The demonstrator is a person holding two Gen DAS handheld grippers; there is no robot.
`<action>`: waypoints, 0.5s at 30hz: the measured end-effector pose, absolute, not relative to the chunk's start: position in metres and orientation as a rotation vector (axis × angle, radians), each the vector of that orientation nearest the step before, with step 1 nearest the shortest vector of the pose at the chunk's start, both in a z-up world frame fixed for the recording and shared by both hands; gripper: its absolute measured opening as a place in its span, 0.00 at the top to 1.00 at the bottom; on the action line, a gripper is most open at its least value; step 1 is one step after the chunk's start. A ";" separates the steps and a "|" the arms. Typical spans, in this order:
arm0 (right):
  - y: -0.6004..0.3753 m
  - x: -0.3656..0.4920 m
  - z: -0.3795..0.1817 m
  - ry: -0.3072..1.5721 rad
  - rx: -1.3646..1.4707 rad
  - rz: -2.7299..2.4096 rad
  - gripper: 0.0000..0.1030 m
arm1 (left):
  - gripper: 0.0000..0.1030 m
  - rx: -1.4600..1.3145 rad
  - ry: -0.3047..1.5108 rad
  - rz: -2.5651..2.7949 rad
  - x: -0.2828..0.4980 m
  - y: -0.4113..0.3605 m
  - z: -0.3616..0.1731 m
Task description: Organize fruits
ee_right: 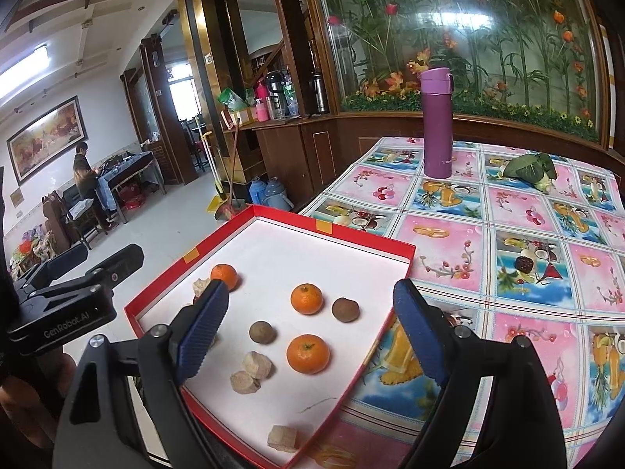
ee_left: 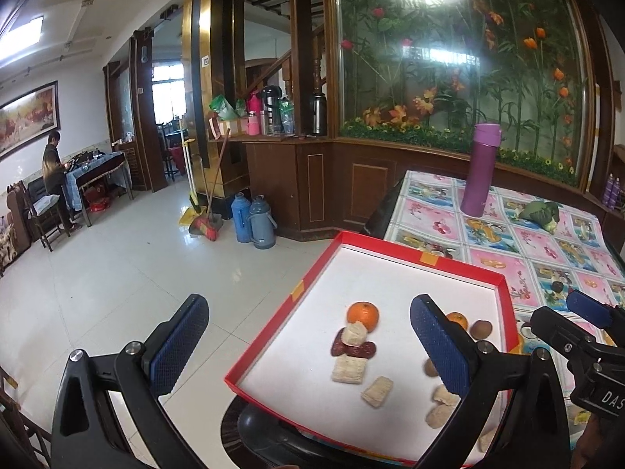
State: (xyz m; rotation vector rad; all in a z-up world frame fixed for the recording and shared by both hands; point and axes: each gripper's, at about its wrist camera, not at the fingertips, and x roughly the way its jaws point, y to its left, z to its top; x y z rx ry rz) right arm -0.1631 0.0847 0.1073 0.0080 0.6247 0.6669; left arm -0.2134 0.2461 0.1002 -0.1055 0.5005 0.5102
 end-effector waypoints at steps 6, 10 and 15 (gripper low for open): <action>0.104 -0.157 0.104 0.648 0.009 0.665 0.16 | 0.00 -0.080 0.501 0.547 -0.216 0.261 0.097; 0.118 -0.154 0.102 0.656 -0.009 0.677 0.16 | 0.00 -0.074 0.522 0.547 -0.215 0.267 0.096; 0.126 -0.149 0.099 0.658 -0.020 0.689 0.16 | 0.00 -0.084 0.544 0.528 -0.213 0.270 0.096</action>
